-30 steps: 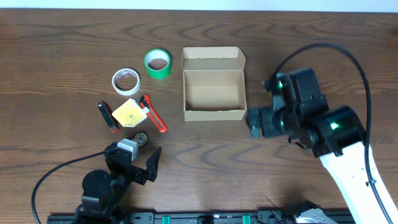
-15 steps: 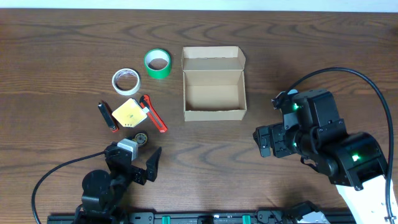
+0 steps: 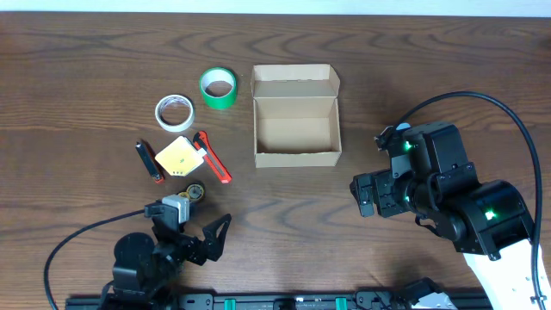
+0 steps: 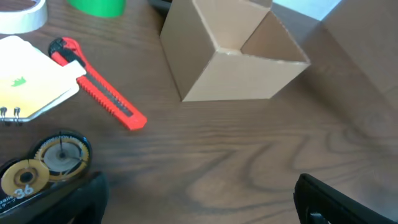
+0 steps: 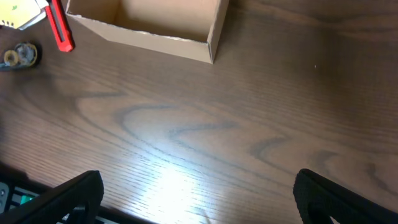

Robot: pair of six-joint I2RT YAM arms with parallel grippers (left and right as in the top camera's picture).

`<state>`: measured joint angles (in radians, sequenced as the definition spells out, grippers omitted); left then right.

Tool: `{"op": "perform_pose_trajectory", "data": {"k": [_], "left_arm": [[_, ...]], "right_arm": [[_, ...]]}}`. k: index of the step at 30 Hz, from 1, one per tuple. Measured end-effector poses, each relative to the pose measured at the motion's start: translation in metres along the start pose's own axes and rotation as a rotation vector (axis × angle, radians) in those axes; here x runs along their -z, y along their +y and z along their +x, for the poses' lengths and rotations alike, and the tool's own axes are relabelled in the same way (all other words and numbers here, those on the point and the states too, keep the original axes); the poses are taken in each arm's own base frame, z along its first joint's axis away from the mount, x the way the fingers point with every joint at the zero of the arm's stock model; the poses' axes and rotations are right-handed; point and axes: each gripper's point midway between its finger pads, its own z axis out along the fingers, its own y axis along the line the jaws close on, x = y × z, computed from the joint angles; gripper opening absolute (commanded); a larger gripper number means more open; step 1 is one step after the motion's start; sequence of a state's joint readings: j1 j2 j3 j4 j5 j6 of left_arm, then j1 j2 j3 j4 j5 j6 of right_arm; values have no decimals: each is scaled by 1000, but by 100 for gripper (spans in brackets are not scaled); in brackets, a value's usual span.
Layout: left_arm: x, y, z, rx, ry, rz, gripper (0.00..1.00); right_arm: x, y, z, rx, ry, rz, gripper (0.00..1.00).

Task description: Pack container

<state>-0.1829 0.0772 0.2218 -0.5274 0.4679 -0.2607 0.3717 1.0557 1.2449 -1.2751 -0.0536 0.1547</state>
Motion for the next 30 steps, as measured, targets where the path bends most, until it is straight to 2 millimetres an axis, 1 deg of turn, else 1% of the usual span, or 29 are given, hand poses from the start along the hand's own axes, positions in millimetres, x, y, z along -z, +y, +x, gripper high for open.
{"op": "perform_pose_trajectory", "data": {"k": [3, 6, 10, 15, 17, 18, 19, 21, 23, 27, 29, 30], "left_arm": [[3, -5, -15, 7, 16, -6, 96], [-1, -4, -27, 7, 64, -33, 96], [-12, 10, -46, -10, 136, -120, 96], [-34, 36, -81, -49, 207, -254, 95], [-47, 49, -93, -63, 239, -307, 96], [-56, 58, -98, -71, 268, -338, 96], [-61, 62, -102, -76, 276, -353, 96], [-78, 77, -111, -84, 311, -396, 96], [-102, 93, -123, -99, 329, -431, 96], [-149, 114, -148, -130, 309, -441, 95], [-170, 123, -156, -141, 280, -437, 95], [-179, 127, -157, -145, 269, -436, 96]], "right_arm": [[0, 0, 0, 0, 1, 0, 99], [0, 0, 0, 2, 1, 0, 99], [0, 0, 0, 3, 2, 0, 99], [-1, 0, 0, 3, 2, 0, 99], [-1, 0, 0, 3, 4, 0, 99], [-1, 0, 0, 3, 2, 0, 99], [-1, 0, 1, 3, 4, -1, 99], [-1, 0, 1, 3, 4, -1, 99], [-1, 0, 0, 3, 4, -1, 99], [-1, 0, 1, 3, 4, -2, 99], [-1, 0, 1, 3, 4, -2, 99], [-1, 0, 0, 3, 4, -2, 99]]}}
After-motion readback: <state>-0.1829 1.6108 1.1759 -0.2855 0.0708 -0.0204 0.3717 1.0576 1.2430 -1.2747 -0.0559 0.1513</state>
